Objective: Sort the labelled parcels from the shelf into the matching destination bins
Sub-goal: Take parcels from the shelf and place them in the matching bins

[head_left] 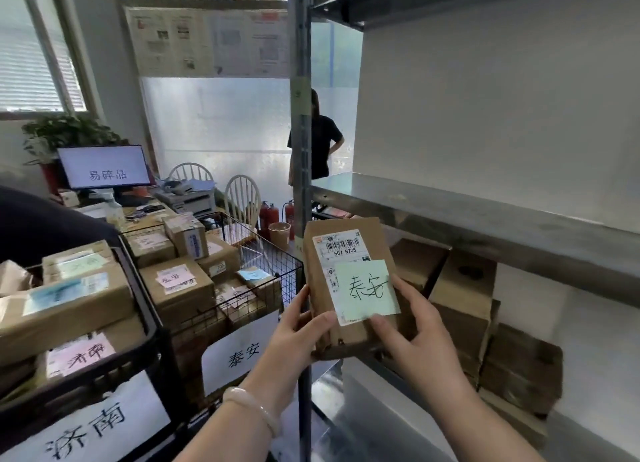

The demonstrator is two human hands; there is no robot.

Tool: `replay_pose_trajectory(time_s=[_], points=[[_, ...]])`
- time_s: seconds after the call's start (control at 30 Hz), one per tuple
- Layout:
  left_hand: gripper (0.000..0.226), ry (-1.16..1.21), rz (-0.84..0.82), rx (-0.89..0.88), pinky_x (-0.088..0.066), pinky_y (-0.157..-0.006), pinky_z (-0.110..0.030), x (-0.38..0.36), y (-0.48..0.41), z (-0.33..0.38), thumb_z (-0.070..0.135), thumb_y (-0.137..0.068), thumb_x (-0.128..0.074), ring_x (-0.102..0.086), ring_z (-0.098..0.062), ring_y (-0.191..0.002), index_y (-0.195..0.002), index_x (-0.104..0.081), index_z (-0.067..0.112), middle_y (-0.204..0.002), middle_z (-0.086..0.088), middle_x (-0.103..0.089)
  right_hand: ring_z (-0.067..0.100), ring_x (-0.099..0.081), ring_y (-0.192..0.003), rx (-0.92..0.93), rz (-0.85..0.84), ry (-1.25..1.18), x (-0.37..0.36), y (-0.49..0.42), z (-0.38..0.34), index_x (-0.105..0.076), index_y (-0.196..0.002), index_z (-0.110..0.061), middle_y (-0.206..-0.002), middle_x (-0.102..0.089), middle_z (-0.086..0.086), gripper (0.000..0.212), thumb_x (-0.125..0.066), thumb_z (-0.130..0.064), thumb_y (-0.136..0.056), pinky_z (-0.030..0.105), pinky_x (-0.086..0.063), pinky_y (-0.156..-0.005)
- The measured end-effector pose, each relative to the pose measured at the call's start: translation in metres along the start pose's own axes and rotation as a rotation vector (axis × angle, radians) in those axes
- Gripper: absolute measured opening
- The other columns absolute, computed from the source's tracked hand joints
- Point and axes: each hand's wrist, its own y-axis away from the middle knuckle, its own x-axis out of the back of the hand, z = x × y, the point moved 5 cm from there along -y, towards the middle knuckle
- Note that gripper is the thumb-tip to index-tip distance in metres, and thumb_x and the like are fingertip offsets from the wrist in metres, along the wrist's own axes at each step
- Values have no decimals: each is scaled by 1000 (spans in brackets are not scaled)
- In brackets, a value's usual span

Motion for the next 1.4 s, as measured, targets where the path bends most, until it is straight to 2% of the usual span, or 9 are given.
replay_pose_trajectory(time_s=[0.13, 0.23, 0.4, 0.53, 0.7, 0.97, 1.1, 1.23, 1.4], points=[[89, 26, 110, -20, -57, -90, -47, 27, 11, 4, 44, -61, -84, -71, -21, -105, -139, -41, 41, -115, -1, -73, 5, -56, -111, -227, -198, -322, -34, -20, 15, -33, -137, -58, -119, -58, -26, 66, -70, -44, -84, 29, -48, -92], [83, 25, 195, -28, -59, -84, -42, 48, 14, 5, 41, -62, -84, -72, -21, -102, -134, -42, 44, -110, 2, -75, 18, -65, -106, -377, -331, -469, -67, -29, 27, -52, -126, -50, -114, -69, -13, 47, -71, -42, -83, 46, -53, -93], [87, -21, 272, -14, -59, -88, -41, 85, 2, 12, 49, -58, -89, -71, -16, -102, -133, -46, 45, -121, -2, -69, 17, -70, -100, -424, -372, -558, -112, -49, 34, -64, -110, -39, -105, -74, -10, 27, -72, -37, -84, 41, -59, -82], [102, -206, 299, -18, -52, -96, -30, 123, -17, 29, 78, -50, -79, -66, 3, -103, -139, -35, 56, -127, 16, -61, 24, -68, -103, -486, -363, -599, -151, -80, 35, -65, -109, -35, -100, -75, -6, 27, -73, -37, -83, 46, -59, -81], [75, -556, 397, -57, -33, -102, -26, 201, -48, 54, 65, -82, -64, -42, -1, -126, -147, -27, 54, -147, 18, -37, 26, -65, -104, -513, -302, -545, -210, -132, 29, -63, -118, -33, -110, -72, 0, 36, -73, -38, -84, 41, -59, -73], [65, -877, 557, -169, -24, -113, -33, 317, -85, 105, 54, -92, -58, -25, -10, -144, -149, -27, 48, -156, 11, -29, 25, -61, -99, -477, -395, -356, -339, -201, 0, -55, -124, -29, -113, -61, 1, 48, -73, -41, -82, 51, -60, -71], [61, -857, 605, -191, -27, -118, -39, 360, -85, 119, 50, -93, -58, -26, -11, -144, -146, -29, 51, -152, 11, -31, 23, -57, -95, -536, -492, -330, -416, -215, -16, -55, -126, -26, -107, -58, -1, 44, -70, -36, -86, 39, -58, -60], [60, -897, 639, -159, -26, -119, -42, 389, -83, 120, 48, -94, -57, -22, -12, -146, -148, -29, 50, -157, 11, -26, 26, -55, -105, -518, -499, -219, -470, -227, -12, -53, -130, -21, -114, -59, 2, 51, -69, -40, -85, 51, -51, -93], [61, -928, 630, -162, -20, -116, -35, 406, -89, 120, 49, -95, -55, -15, -2, -141, -148, -25, 51, -158, 13, -23, 30, -56, -111, -473, -405, -89, -500, -235, -4, -55, -129, -14, -122, -61, 10, 62, -70, -51, -82, 47, -47, -98]])
